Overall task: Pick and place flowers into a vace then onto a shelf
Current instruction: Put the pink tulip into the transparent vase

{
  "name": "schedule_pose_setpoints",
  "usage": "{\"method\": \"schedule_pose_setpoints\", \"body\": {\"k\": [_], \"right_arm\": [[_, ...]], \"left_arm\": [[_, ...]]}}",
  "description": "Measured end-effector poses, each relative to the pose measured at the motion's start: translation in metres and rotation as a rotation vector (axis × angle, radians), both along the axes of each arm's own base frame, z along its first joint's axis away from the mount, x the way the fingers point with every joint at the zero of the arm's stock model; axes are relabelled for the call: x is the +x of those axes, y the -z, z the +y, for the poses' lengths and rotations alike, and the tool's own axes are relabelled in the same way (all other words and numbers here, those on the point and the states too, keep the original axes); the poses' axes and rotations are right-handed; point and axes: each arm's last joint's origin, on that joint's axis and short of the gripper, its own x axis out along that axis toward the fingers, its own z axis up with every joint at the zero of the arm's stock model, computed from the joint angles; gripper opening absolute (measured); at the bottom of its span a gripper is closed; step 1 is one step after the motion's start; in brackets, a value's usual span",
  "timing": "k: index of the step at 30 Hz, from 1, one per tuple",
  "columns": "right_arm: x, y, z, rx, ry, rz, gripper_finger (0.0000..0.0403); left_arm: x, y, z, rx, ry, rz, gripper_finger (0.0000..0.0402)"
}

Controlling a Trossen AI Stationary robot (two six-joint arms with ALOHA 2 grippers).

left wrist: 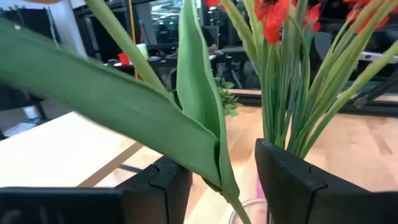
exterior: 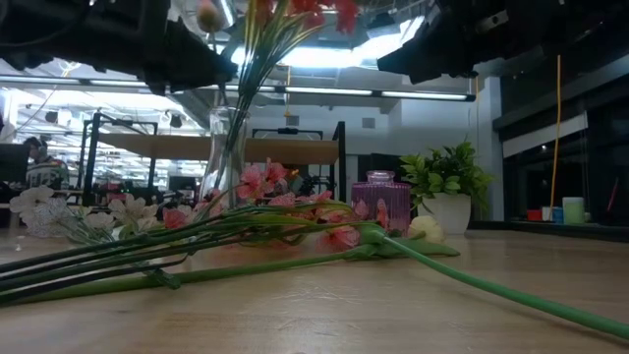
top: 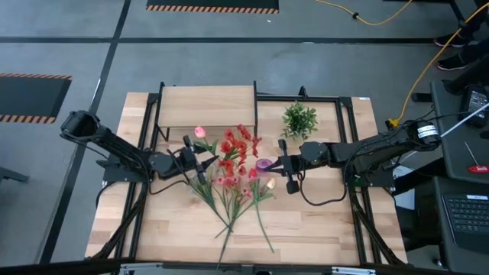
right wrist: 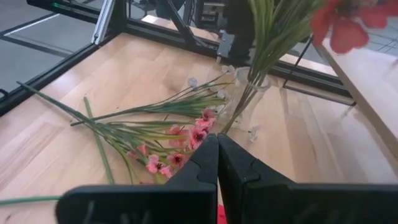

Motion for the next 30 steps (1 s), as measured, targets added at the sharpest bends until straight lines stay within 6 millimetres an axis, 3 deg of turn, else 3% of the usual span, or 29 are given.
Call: {"method": "schedule_pose_setpoints", "body": {"k": [11, 24, 30], "right_arm": [[0.000, 0.000, 0.000, -0.002, -0.001, 0.004, 0.0003], [0.000, 0.000, 0.000, -0.002, -0.001, 0.005, 0.0003], [0.000, 0.001, 0.000, -0.001, 0.000, 0.010, 0.0003]], "left_arm": [[-0.004, 0.005, -0.006, -0.013, -0.029, 0.033, 0.0169], [-0.018, -0.013, -0.014, 0.021, 0.005, -0.008, 0.0169], [-0.032, -0.017, -0.021, 0.031, -0.056, 0.011, 0.0169]]}}
